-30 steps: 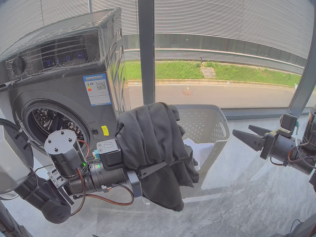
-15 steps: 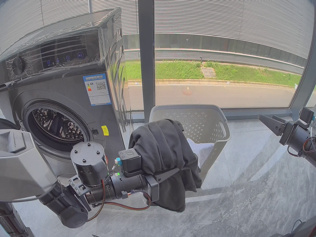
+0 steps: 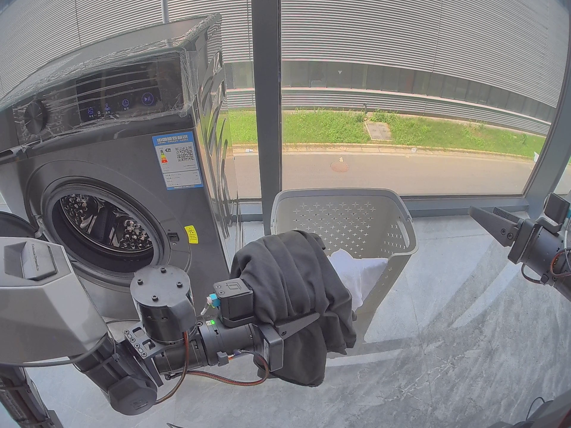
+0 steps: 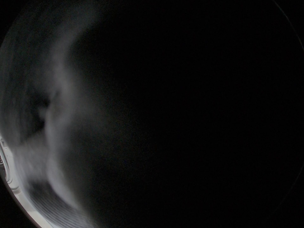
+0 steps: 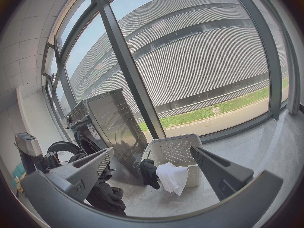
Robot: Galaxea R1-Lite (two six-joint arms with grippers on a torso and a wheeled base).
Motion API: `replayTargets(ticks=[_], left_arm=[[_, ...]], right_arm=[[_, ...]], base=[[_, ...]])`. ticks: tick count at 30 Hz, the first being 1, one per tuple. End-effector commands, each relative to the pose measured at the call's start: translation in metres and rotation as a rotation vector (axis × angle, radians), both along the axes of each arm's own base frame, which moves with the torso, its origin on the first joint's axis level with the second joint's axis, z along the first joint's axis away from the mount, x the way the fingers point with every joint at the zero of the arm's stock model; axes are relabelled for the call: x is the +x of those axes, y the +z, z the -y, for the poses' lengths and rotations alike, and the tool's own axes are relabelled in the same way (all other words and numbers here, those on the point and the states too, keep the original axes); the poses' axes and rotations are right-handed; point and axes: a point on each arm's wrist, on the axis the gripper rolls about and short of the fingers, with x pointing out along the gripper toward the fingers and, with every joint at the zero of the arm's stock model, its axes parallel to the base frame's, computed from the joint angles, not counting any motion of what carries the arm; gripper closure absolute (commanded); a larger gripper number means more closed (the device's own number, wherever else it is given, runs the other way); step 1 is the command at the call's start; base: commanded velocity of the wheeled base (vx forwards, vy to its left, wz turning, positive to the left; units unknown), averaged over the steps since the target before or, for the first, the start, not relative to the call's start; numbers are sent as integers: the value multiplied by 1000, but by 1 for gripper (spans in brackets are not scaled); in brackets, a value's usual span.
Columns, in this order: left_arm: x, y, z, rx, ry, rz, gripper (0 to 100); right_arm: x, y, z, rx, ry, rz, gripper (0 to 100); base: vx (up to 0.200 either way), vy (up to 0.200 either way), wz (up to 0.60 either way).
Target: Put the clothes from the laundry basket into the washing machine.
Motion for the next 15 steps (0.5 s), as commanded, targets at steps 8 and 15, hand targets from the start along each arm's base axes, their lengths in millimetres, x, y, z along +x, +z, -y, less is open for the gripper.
replayTargets(ticks=[8, 15], left_arm=[[1, 0, -7, -2, 22, 3, 100], [1, -1, -7, -1, 23, 3, 100]], right_arm=[[0, 1, -1, 1, 6, 4, 0], [0, 2, -1, 1, 6, 7, 0]], base=[[0, 200, 0], [0, 200, 0]])
